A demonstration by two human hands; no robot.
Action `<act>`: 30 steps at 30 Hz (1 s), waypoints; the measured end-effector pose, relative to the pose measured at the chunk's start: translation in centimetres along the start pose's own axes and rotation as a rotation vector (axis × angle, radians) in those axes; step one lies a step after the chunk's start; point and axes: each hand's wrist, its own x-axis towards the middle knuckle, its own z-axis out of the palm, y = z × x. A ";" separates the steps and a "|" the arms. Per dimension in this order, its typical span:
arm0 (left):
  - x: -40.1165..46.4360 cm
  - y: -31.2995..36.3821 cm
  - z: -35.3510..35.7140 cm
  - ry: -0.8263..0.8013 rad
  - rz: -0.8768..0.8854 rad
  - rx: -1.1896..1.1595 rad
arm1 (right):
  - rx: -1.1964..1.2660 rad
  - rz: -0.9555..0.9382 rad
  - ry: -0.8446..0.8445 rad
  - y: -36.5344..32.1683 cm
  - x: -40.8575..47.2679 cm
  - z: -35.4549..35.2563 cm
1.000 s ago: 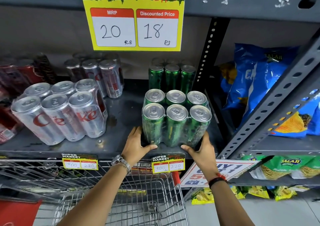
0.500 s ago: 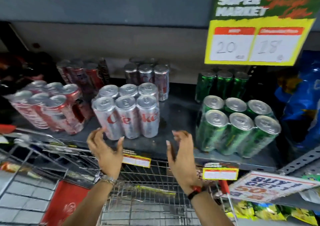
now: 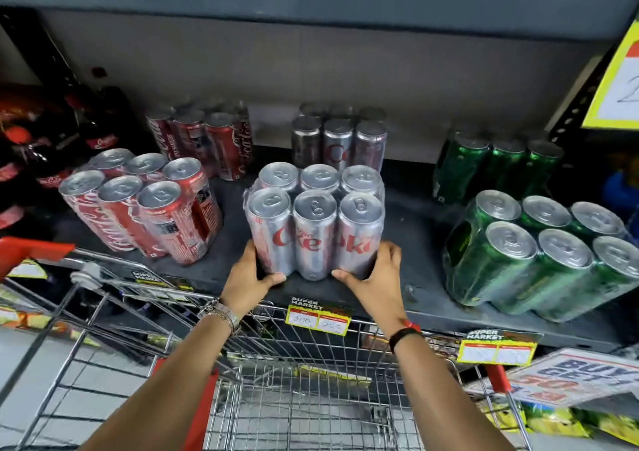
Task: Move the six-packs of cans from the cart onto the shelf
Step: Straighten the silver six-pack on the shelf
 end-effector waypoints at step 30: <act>-0.2 0.0 0.5 -0.032 0.000 0.013 | -0.093 0.060 0.041 0.6 -1.9 0.2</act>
